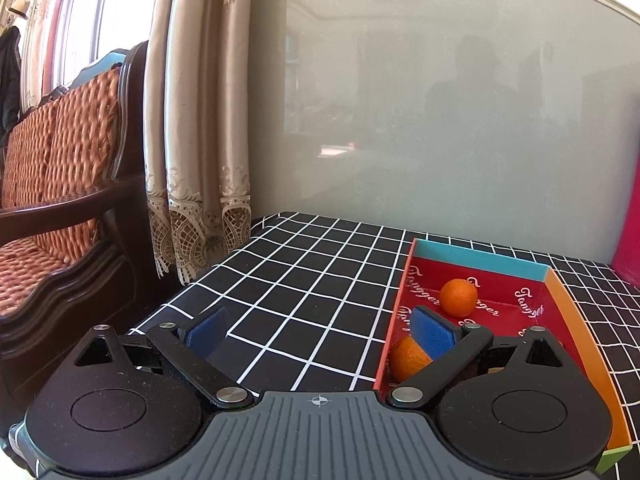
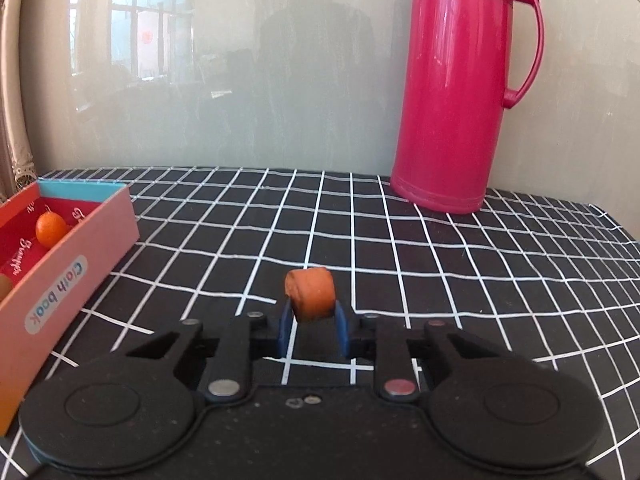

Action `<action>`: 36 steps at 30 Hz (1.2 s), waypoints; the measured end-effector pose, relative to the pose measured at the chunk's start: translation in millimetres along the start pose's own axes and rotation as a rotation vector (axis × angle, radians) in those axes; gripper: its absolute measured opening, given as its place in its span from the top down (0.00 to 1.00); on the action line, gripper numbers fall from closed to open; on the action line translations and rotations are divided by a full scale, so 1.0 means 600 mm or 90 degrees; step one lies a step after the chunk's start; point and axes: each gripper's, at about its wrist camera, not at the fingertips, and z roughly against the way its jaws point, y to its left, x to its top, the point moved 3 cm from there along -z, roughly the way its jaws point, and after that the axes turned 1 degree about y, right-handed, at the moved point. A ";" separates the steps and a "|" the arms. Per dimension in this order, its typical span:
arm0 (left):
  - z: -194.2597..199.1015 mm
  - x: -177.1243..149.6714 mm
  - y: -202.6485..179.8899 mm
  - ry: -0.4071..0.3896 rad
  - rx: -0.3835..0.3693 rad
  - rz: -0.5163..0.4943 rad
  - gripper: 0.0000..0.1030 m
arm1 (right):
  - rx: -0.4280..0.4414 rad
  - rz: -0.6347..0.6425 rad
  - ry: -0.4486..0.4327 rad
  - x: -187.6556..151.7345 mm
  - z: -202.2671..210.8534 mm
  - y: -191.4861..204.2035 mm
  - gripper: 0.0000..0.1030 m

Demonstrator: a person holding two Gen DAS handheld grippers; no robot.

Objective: Organize fruits
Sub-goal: 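Carry the orange chunk over the red box with the right gripper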

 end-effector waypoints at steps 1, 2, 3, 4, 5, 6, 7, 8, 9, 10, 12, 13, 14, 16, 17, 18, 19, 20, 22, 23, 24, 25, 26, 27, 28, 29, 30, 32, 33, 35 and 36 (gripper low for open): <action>0.001 0.000 -0.002 0.000 -0.002 -0.003 0.06 | 0.002 0.001 -0.005 0.003 0.006 0.002 0.80; 0.001 0.000 -0.004 0.000 -0.001 -0.006 0.06 | 0.004 0.003 -0.011 0.006 0.013 0.004 0.80; 0.002 -0.001 -0.005 -0.001 -0.002 -0.008 0.06 | 0.007 0.006 -0.015 0.009 0.018 0.007 0.80; 0.003 -0.001 -0.007 -0.002 -0.003 -0.009 0.06 | 0.010 0.008 -0.020 0.013 0.024 0.010 0.80; 0.004 0.000 -0.008 -0.003 -0.003 -0.008 0.06 | 0.013 0.010 -0.025 0.016 0.030 0.014 0.80; 0.003 0.000 -0.007 -0.003 -0.003 -0.008 0.06 | 0.015 0.013 -0.030 0.019 0.035 0.017 0.81; 0.004 0.000 -0.007 -0.003 -0.003 -0.008 0.06 | 0.019 0.016 -0.034 0.022 0.040 0.021 0.81; 0.004 0.000 -0.006 -0.004 -0.002 -0.007 0.06 | 0.022 0.019 -0.037 0.024 0.043 0.024 0.81; 0.004 0.000 -0.005 -0.004 -0.003 -0.007 0.06 | 0.025 0.021 -0.040 0.026 0.047 0.028 0.81; 0.005 0.000 -0.006 -0.004 -0.002 -0.007 0.06 | 0.028 0.023 -0.043 0.028 0.050 0.032 0.81; 0.004 0.000 -0.004 -0.002 -0.002 -0.008 0.06 | 0.034 0.028 -0.047 0.030 0.054 0.040 0.81; 0.003 -0.001 -0.003 0.000 -0.002 -0.008 0.06 | 0.035 0.030 -0.047 0.031 0.054 0.043 0.81; 0.003 0.000 -0.002 0.000 -0.001 -0.007 0.06 | 0.037 0.029 -0.046 0.031 0.054 0.045 0.81; 0.004 0.001 -0.001 -0.002 -0.003 -0.002 0.06 | 0.043 0.033 -0.046 0.031 0.055 0.050 0.81; 0.004 0.001 0.000 -0.003 -0.003 -0.002 0.06 | 0.044 0.035 -0.046 0.032 0.056 0.052 0.81; 0.004 0.001 0.000 -0.003 -0.003 -0.003 0.06 | 0.047 0.034 -0.046 0.032 0.056 0.053 0.81; 0.004 0.000 0.000 -0.002 -0.003 -0.004 0.06 | 0.049 0.036 -0.045 0.033 0.056 0.055 0.81; 0.004 0.000 0.002 -0.002 -0.004 -0.004 0.06 | 0.050 0.038 -0.046 0.032 0.057 0.058 0.81; 0.004 0.000 0.004 -0.002 -0.001 -0.003 0.06 | 0.054 0.042 -0.045 0.030 0.057 0.062 0.81; 0.004 0.001 0.007 -0.003 0.000 -0.001 0.06 | 0.057 0.043 -0.043 0.030 0.057 0.065 0.81; 0.004 0.001 0.009 -0.004 0.000 0.002 0.06 | 0.059 0.046 -0.042 0.029 0.057 0.068 0.81; 0.004 0.001 0.011 -0.004 0.001 0.004 0.06 | 0.063 0.048 -0.043 0.030 0.057 0.074 0.81; 0.004 0.001 0.012 -0.004 0.002 0.005 0.06 | 0.066 0.050 -0.045 0.031 0.058 0.079 0.81; 0.005 0.001 0.012 -0.004 0.002 0.005 0.06 | 0.070 0.051 -0.047 0.033 0.059 0.084 0.81; 0.005 0.001 0.012 -0.004 0.002 0.004 0.06 | 0.074 0.052 -0.050 0.035 0.061 0.090 0.81; 0.005 0.000 0.013 -0.004 0.003 0.002 0.06 | 0.078 0.054 -0.053 0.038 0.062 0.097 0.81; 0.005 0.000 0.015 -0.004 0.003 0.001 0.06 | 0.082 0.055 -0.056 0.040 0.065 0.103 0.81; 0.005 -0.001 0.020 -0.003 0.004 0.001 0.06 | 0.091 0.059 -0.063 0.045 0.069 0.117 0.81; 0.005 -0.002 0.023 -0.003 0.005 0.001 0.06 | 0.096 0.061 -0.066 0.048 0.072 0.124 0.81; 0.005 -0.003 0.028 -0.002 0.009 0.001 0.06 | 0.108 0.066 -0.072 0.053 0.076 0.140 0.81; 0.006 -0.003 0.031 -0.002 0.010 0.002 0.06 | 0.113 0.068 -0.075 0.055 0.077 0.148 0.81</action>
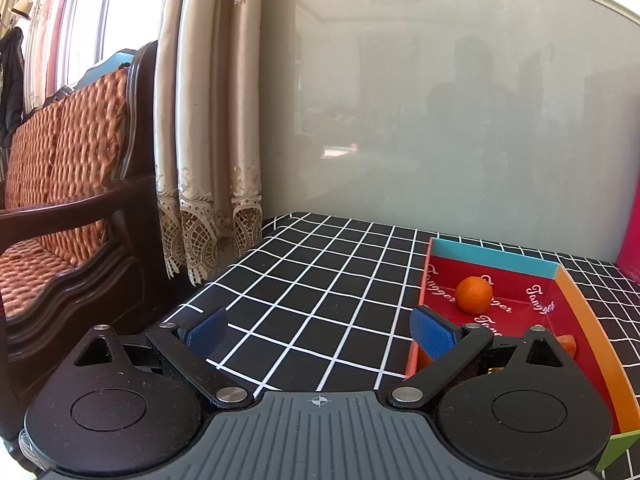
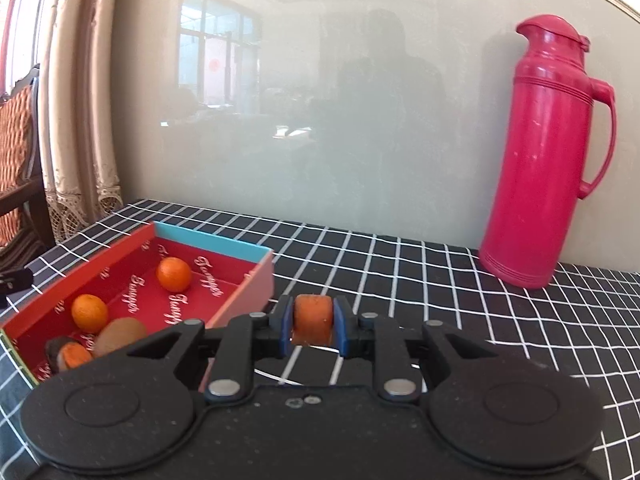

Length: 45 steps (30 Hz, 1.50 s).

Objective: Organize fruits

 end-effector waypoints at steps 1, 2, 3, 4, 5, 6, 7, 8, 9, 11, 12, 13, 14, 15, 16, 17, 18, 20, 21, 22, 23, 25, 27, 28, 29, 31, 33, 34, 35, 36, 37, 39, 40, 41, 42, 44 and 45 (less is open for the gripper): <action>0.000 0.000 0.003 0.001 0.002 0.001 0.06 | 0.006 0.003 -0.003 0.004 0.000 0.009 0.81; 0.000 0.000 0.007 0.001 0.003 0.004 0.06 | 0.012 0.006 -0.006 0.007 0.001 0.018 0.81; 0.000 0.000 0.010 0.002 0.005 0.005 0.06 | 0.019 0.009 -0.011 0.011 0.002 0.027 0.81; 0.000 -0.001 0.013 0.002 0.006 0.007 0.06 | 0.025 0.013 -0.016 0.015 0.003 0.037 0.81; 0.000 -0.001 0.017 0.002 0.008 0.007 0.06 | 0.032 0.016 -0.020 0.018 0.004 0.046 0.81; -0.001 -0.001 0.020 0.002 0.009 0.006 0.06 | 0.039 0.019 -0.023 0.021 0.004 0.056 0.81; -0.002 -0.002 0.023 0.003 0.010 0.005 0.06 | 0.045 0.022 -0.025 0.023 0.003 0.066 0.81; -0.002 -0.002 0.026 0.004 0.012 0.004 0.06 | 0.051 0.025 -0.026 0.025 0.002 0.074 0.81; -0.002 -0.002 0.029 0.004 0.014 0.003 0.06 | 0.058 0.028 -0.025 0.025 0.000 0.084 0.81; -0.004 -0.004 0.037 0.006 0.019 0.004 0.06 | 0.069 0.034 -0.021 0.024 -0.007 0.100 0.81; -0.004 -0.004 0.041 0.007 0.021 0.006 0.06 | 0.074 0.037 -0.018 0.023 -0.011 0.108 0.81; -0.004 -0.005 0.045 0.008 0.023 0.009 0.06 | 0.078 0.040 -0.015 0.022 -0.015 0.116 0.81; -0.005 -0.005 0.048 0.009 0.024 0.010 0.06 | 0.081 0.042 -0.013 0.021 -0.019 0.122 0.81; -0.006 -0.006 0.050 0.010 0.025 0.011 0.06 | 0.083 0.044 -0.010 0.019 -0.022 0.128 0.81; -0.006 -0.006 0.051 0.010 0.024 0.011 0.06 | 0.085 0.044 -0.007 0.018 -0.026 0.132 0.81; -0.006 -0.006 0.052 0.010 0.024 0.011 0.06 | 0.086 0.044 -0.004 0.016 -0.032 0.135 0.81; -0.006 -0.006 0.051 0.010 0.024 0.010 0.06 | 0.087 0.044 0.000 0.015 -0.035 0.137 0.81; -0.004 -0.006 0.050 0.009 0.021 0.009 0.06 | 0.088 0.042 0.007 0.010 -0.039 0.139 0.81; -0.004 -0.006 0.049 0.009 0.020 0.007 0.06 | 0.088 0.042 0.009 0.009 -0.041 0.141 0.81; -0.003 -0.006 0.049 0.009 0.019 0.007 0.06 | 0.089 0.040 0.012 0.008 -0.042 0.141 0.81; -0.003 -0.006 0.047 0.009 0.018 0.006 0.06 | 0.089 0.037 0.014 0.007 -0.043 0.141 0.81; -0.002 -0.006 0.046 0.009 0.016 0.006 0.06 | 0.092 0.035 0.021 0.005 -0.045 0.142 0.81; -0.001 -0.006 0.043 0.010 0.013 0.011 0.06 | 0.078 0.033 0.038 0.002 -0.051 0.142 0.71; 0.000 -0.006 0.040 0.011 0.010 0.012 0.06 | 0.075 0.022 0.036 0.002 -0.049 0.137 0.61; 0.001 -0.006 0.037 0.010 0.007 0.012 0.06 | 0.081 0.012 0.029 0.003 -0.044 0.132 0.54; 0.004 -0.006 0.029 0.010 -0.001 0.012 0.06 | 0.074 0.005 0.000 0.011 -0.026 0.119 0.23; 0.006 -0.005 0.023 0.010 -0.007 0.014 0.06 | 0.050 0.009 -0.030 0.017 -0.007 0.107 0.16; 0.007 -0.005 0.020 0.012 -0.010 0.015 0.06 | 0.042 0.005 -0.039 0.020 0.000 0.097 0.16; 0.008 -0.005 0.017 0.013 -0.012 0.018 0.06 | 0.036 -0.002 -0.044 0.022 0.007 0.086 0.16; 0.009 -0.005 0.015 0.015 -0.015 0.021 0.06 | 0.030 -0.011 -0.050 0.023 0.013 0.075 0.13; 0.010 -0.005 0.012 0.016 -0.019 0.023 0.06 | 0.026 -0.022 -0.056 0.024 0.018 0.062 0.06; 0.011 -0.005 0.004 0.017 -0.025 0.025 0.06 | 0.022 -0.046 -0.067 0.024 0.026 0.037 0.00; 0.012 -0.005 -0.001 0.018 -0.027 0.023 0.06 | 0.022 -0.055 -0.067 0.024 0.028 0.025 0.00; 0.013 -0.004 -0.007 0.016 -0.029 0.020 0.05 | 0.021 -0.064 -0.066 0.024 0.031 0.014 0.00; 0.014 -0.004 -0.014 0.015 -0.033 0.014 0.05 | 0.016 -0.077 -0.071 0.024 0.035 0.002 0.00; 0.017 -0.004 -0.029 0.014 -0.038 0.001 0.00 | 0.011 -0.099 -0.087 0.023 0.045 -0.020 0.00; 0.020 -0.005 -0.037 0.011 -0.038 -0.006 0.00 | 0.004 -0.107 -0.096 0.022 0.049 -0.030 0.00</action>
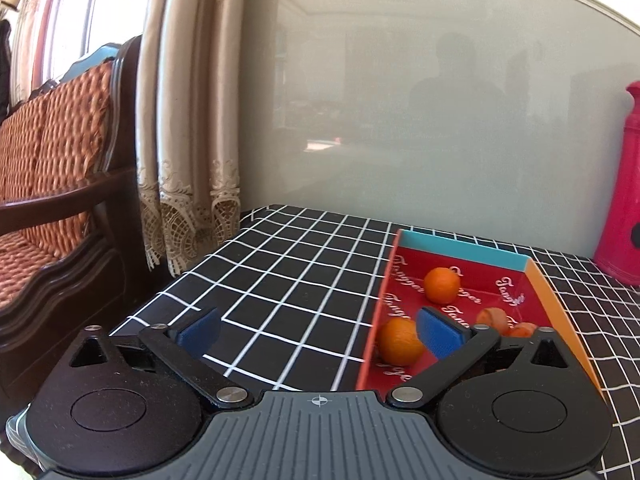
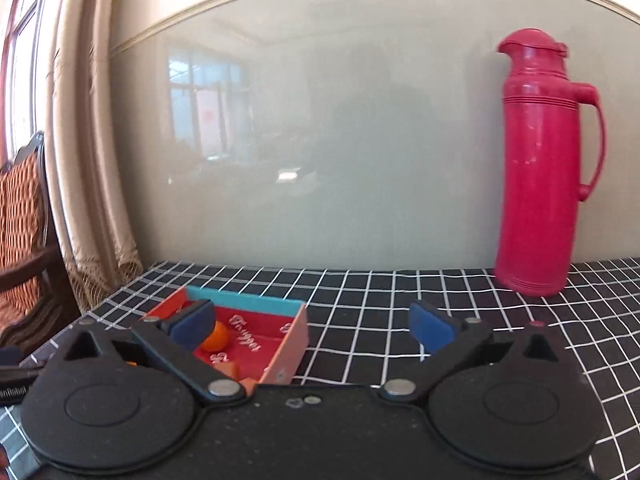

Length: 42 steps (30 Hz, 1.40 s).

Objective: Organize fruits

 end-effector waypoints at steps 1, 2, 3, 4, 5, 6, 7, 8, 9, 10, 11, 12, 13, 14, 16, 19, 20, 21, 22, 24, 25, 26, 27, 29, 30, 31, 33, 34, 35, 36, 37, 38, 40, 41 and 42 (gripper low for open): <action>0.003 0.000 -0.009 -0.001 -0.003 -0.010 0.00 | -0.010 -0.001 -0.013 0.001 0.004 -0.009 0.00; 0.006 0.000 -0.018 -0.001 -0.004 -0.016 0.00 | -0.020 0.000 -0.024 0.001 0.009 -0.017 0.00; 0.010 -0.001 -0.026 -0.002 -0.005 -0.018 0.00 | -0.024 -0.001 -0.031 0.002 0.014 -0.025 0.00; 0.016 -0.002 -0.034 0.000 -0.011 -0.017 0.00 | -0.026 -0.008 -0.035 0.002 0.019 -0.034 0.00; 0.022 -0.003 -0.041 0.003 -0.020 -0.012 0.00 | -0.031 -0.013 -0.039 0.003 0.025 -0.041 0.00; 0.028 -0.005 -0.047 0.006 -0.028 -0.006 0.00 | -0.039 -0.016 -0.045 0.003 0.033 -0.047 0.00; 0.037 -0.007 -0.052 0.011 -0.038 0.004 0.00 | -0.048 -0.016 -0.050 0.002 0.043 -0.053 0.00; 0.046 -0.009 -0.057 0.016 -0.051 0.011 0.00 | -0.055 -0.015 -0.053 0.000 0.055 -0.058 0.00; 0.055 -0.011 -0.062 0.019 -0.064 0.017 0.00 | -0.058 -0.016 -0.054 -0.005 0.067 -0.062 0.00; 0.068 -0.013 -0.067 0.020 -0.074 0.023 0.00 | -0.062 -0.016 -0.053 -0.012 0.081 -0.067 0.00; 0.081 -0.015 -0.071 0.018 -0.081 0.028 0.00 | -0.067 -0.015 -0.050 -0.022 0.094 -0.071 0.00; 0.094 -0.017 -0.076 0.013 -0.091 0.030 0.00 | -0.068 -0.012 -0.044 -0.032 0.106 -0.073 0.00; 0.110 -0.021 -0.083 0.007 -0.100 0.027 0.00 | -0.068 -0.013 -0.033 -0.040 0.118 -0.074 0.00; 0.123 -0.023 -0.090 0.003 -0.104 0.021 0.00 | -0.067 -0.016 -0.022 -0.048 0.129 -0.075 0.00; 0.149 -0.028 -0.106 0.000 -0.108 -0.006 0.00 | -0.069 -0.013 -0.004 -0.060 0.149 -0.071 0.00; 0.193 -0.034 -0.122 -0.020 -0.103 -0.039 0.00 | -0.075 0.011 -0.004 -0.065 0.184 -0.065 0.00; 0.204 -0.036 -0.124 -0.026 -0.101 -0.048 0.00 | -0.080 0.018 -0.007 -0.063 0.199 -0.064 0.00; 0.212 -0.038 -0.126 -0.027 -0.099 -0.054 0.00 | -0.079 0.025 -0.012 -0.062 0.213 -0.063 0.00; 0.220 -0.040 -0.126 -0.022 -0.102 -0.059 0.00 | -0.082 0.034 -0.019 -0.062 0.225 -0.063 0.00; 0.231 -0.042 -0.122 -0.028 -0.101 -0.056 0.00 | -0.096 0.048 -0.033 -0.067 0.244 -0.065 0.00; 0.236 -0.043 -0.121 -0.033 -0.096 -0.057 0.00 | -0.099 0.050 -0.038 -0.070 0.249 -0.068 0.00; 0.237 -0.044 -0.120 -0.036 -0.089 -0.062 0.00 | -0.108 0.054 -0.041 -0.075 0.251 -0.071 0.00; 0.238 -0.045 -0.118 -0.040 -0.083 -0.065 0.00 | -0.118 0.059 -0.040 -0.081 0.251 -0.074 0.00; 0.237 -0.048 -0.113 -0.042 -0.080 -0.069 0.00 | -0.129 0.067 -0.026 -0.100 0.250 -0.079 0.00; 0.235 -0.052 -0.112 -0.038 -0.076 -0.068 0.00 | -0.133 0.070 -0.019 -0.108 0.248 -0.081 0.00; 0.232 -0.055 -0.109 -0.034 -0.079 -0.063 0.00 | -0.134 0.064 -0.012 -0.115 0.247 -0.083 0.00; 0.230 -0.056 -0.104 -0.032 -0.082 -0.050 0.00 | -0.123 0.047 -0.016 -0.115 0.248 -0.087 0.00; 0.229 -0.057 -0.104 -0.031 -0.082 -0.051 0.00 | -0.125 0.046 -0.010 -0.117 0.246 -0.087 0.00; 0.228 -0.059 -0.106 -0.031 -0.081 -0.054 0.00 | -0.128 0.049 0.000 -0.119 0.242 -0.086 0.00; 0.227 -0.061 -0.107 -0.028 -0.079 -0.058 0.00 | -0.131 0.053 0.003 -0.120 0.241 -0.084 0.00; 0.226 -0.061 -0.109 -0.027 -0.075 -0.061 0.00 | -0.130 0.056 0.002 -0.121 0.241 -0.082 0.00; 0.226 -0.062 -0.111 -0.028 -0.074 -0.061 0.00 | -0.127 0.057 0.004 -0.122 0.242 -0.080 0.00; 0.226 -0.064 -0.113 -0.028 -0.075 -0.064 0.00 | -0.126 0.052 0.010 -0.124 0.239 -0.078 0.00; 0.227 -0.065 -0.114 -0.027 -0.076 -0.066 0.00 | -0.124 0.050 0.009 -0.124 0.239 -0.077 0.00; 0.228 -0.065 -0.115 -0.028 -0.077 -0.068 0.00 | -0.123 0.051 0.009 -0.124 0.238 -0.075 0.00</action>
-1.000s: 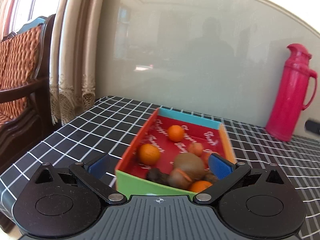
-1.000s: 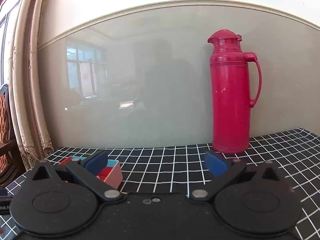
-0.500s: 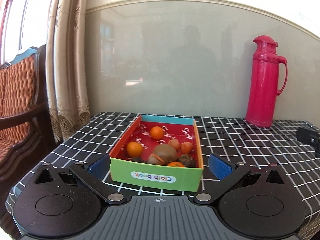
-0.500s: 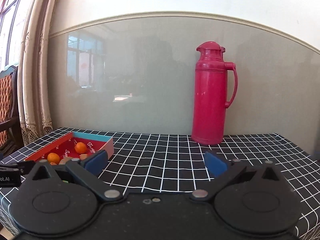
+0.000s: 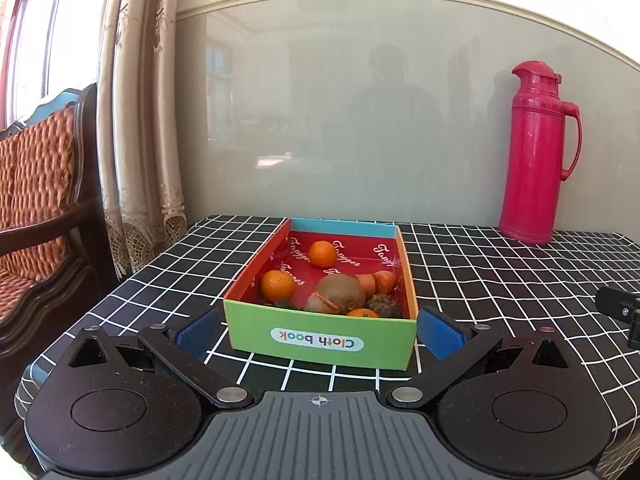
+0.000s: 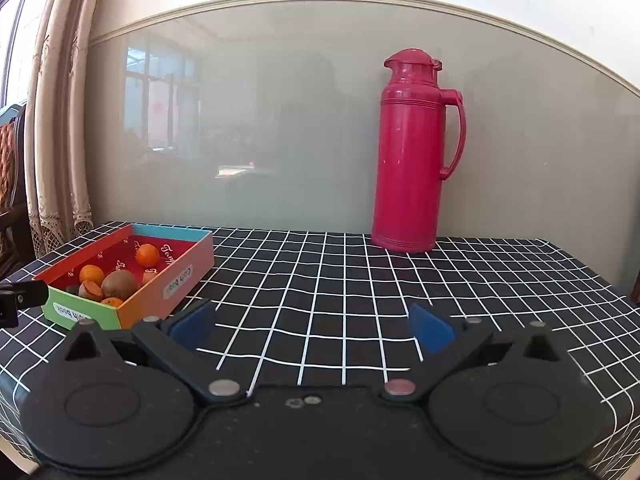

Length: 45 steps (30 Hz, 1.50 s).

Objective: Organize fruits

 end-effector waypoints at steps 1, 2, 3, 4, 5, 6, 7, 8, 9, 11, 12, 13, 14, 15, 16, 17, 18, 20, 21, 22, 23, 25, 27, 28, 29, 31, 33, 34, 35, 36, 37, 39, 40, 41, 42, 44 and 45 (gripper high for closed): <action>0.001 0.000 -0.001 -0.001 0.000 -0.002 0.00 | 0.000 0.003 0.002 0.000 -0.002 0.003 0.00; 0.001 0.000 -0.001 0.000 -0.001 -0.004 0.00 | 0.000 0.009 0.004 0.000 -0.004 0.006 0.00; 0.001 0.000 -0.001 0.000 0.000 -0.004 0.00 | 0.000 0.016 0.004 0.000 -0.004 0.010 0.00; 0.001 0.000 0.000 0.000 -0.001 -0.002 0.00 | -0.001 0.023 0.004 0.000 -0.004 0.013 0.00; 0.001 0.000 0.001 0.000 -0.002 0.000 0.00 | -0.002 0.029 0.004 -0.001 -0.004 0.015 0.00; 0.000 0.000 0.003 0.001 -0.002 0.001 0.00 | -0.003 0.033 0.004 -0.001 -0.004 0.016 0.00; 0.000 0.000 0.004 0.001 -0.003 0.002 0.00 | -0.003 0.035 0.003 -0.001 -0.004 0.016 0.00; 0.000 0.000 0.004 0.001 -0.003 0.003 0.00 | -0.003 0.034 0.003 -0.001 -0.003 0.016 0.00; 0.000 0.000 0.004 0.001 -0.004 0.003 0.00 | -0.003 0.031 0.003 -0.001 -0.003 0.013 0.00; 0.000 0.000 0.003 0.002 -0.004 0.003 0.00 | -0.001 0.024 0.006 -0.001 -0.003 0.009 0.00; -0.001 0.000 0.002 0.002 -0.004 0.003 0.00 | -0.001 0.020 0.008 -0.001 -0.004 0.007 0.00; -0.001 0.000 0.002 0.002 -0.005 0.002 0.00 | -0.001 0.017 0.008 -0.001 -0.004 0.006 0.00; -0.001 0.000 0.002 0.002 -0.004 0.002 0.00 | -0.001 0.015 0.009 -0.001 -0.004 0.005 0.00; -0.001 0.000 0.001 0.002 -0.005 0.002 0.00 | -0.001 0.015 0.009 -0.001 -0.004 0.005 0.00; -0.001 0.000 0.001 0.003 -0.006 0.001 0.00 | -0.001 0.015 0.009 -0.001 -0.004 0.004 0.00; -0.001 0.000 0.000 0.003 -0.005 0.001 0.00 | -0.001 0.016 0.009 -0.001 -0.004 0.005 0.00; -0.001 -0.001 0.000 0.003 -0.006 0.000 0.00 | -0.001 0.017 0.008 -0.001 -0.003 0.006 0.00; -0.001 -0.001 0.001 0.004 -0.005 0.001 0.00 | -0.001 0.018 0.008 -0.001 -0.003 0.006 0.00; -0.001 -0.001 0.001 0.004 -0.006 0.001 0.00 | -0.002 0.019 0.008 -0.001 -0.003 0.006 0.00; -0.001 -0.001 0.001 0.004 -0.006 0.002 0.00 | -0.001 0.018 0.008 -0.001 -0.003 0.006 0.00; -0.001 -0.001 0.001 0.004 -0.006 0.002 0.00 | -0.001 0.017 0.008 -0.001 -0.003 0.006 0.00; -0.001 -0.001 0.001 0.005 -0.006 0.002 0.00 | -0.001 0.016 0.009 -0.001 -0.004 0.006 0.00; -0.001 -0.001 0.002 0.005 -0.006 0.003 0.00 | -0.001 0.016 0.009 -0.001 -0.005 0.006 0.00; -0.001 -0.001 0.001 0.005 -0.007 0.003 0.00 | -0.001 0.016 0.009 -0.001 -0.005 0.006 0.00; -0.001 -0.001 0.001 0.005 -0.006 0.004 0.00 | -0.001 0.017 0.009 -0.001 -0.005 0.006 0.00; -0.001 -0.001 0.001 0.005 -0.008 0.004 0.00 | 0.000 0.019 0.009 -0.001 -0.005 0.007 0.00; -0.001 -0.001 0.001 0.005 -0.008 0.004 0.00 | 0.000 0.020 0.007 -0.001 -0.004 0.007 0.00; -0.001 -0.001 0.002 0.005 -0.007 0.004 0.00 | 0.000 0.020 0.007 -0.001 -0.004 0.008 0.00; -0.001 -0.001 0.002 0.005 -0.007 0.004 0.00 | 0.000 0.019 0.007 -0.001 -0.004 0.007 0.00; -0.001 -0.001 0.002 0.005 -0.007 0.004 0.00 | 0.001 0.019 0.008 -0.001 -0.004 0.007 0.00; -0.002 -0.002 0.002 0.005 -0.007 0.005 0.00 | 0.001 0.018 0.008 -0.001 -0.004 0.007 0.00; -0.002 -0.001 0.002 0.005 -0.008 0.005 0.00 | 0.002 0.017 0.008 -0.001 -0.004 0.007 0.00; -0.002 -0.001 0.001 0.006 -0.007 0.004 0.00 | 0.002 0.017 0.008 -0.001 -0.004 0.006 0.00; -0.002 -0.001 0.001 0.005 -0.007 0.004 0.00 | 0.002 0.017 0.008 -0.001 -0.004 0.006 0.00; -0.002 -0.001 0.001 0.006 -0.008 0.004 0.00 | 0.002 0.018 0.008 -0.001 -0.004 0.006 0.00; -0.002 -0.001 0.001 0.006 -0.007 0.004 0.00 | 0.002 0.017 0.008 -0.001 -0.004 0.007 0.00; -0.002 -0.001 0.001 0.006 -0.008 0.004 0.00 | 0.002 0.017 0.008 -0.001 -0.004 0.007 0.00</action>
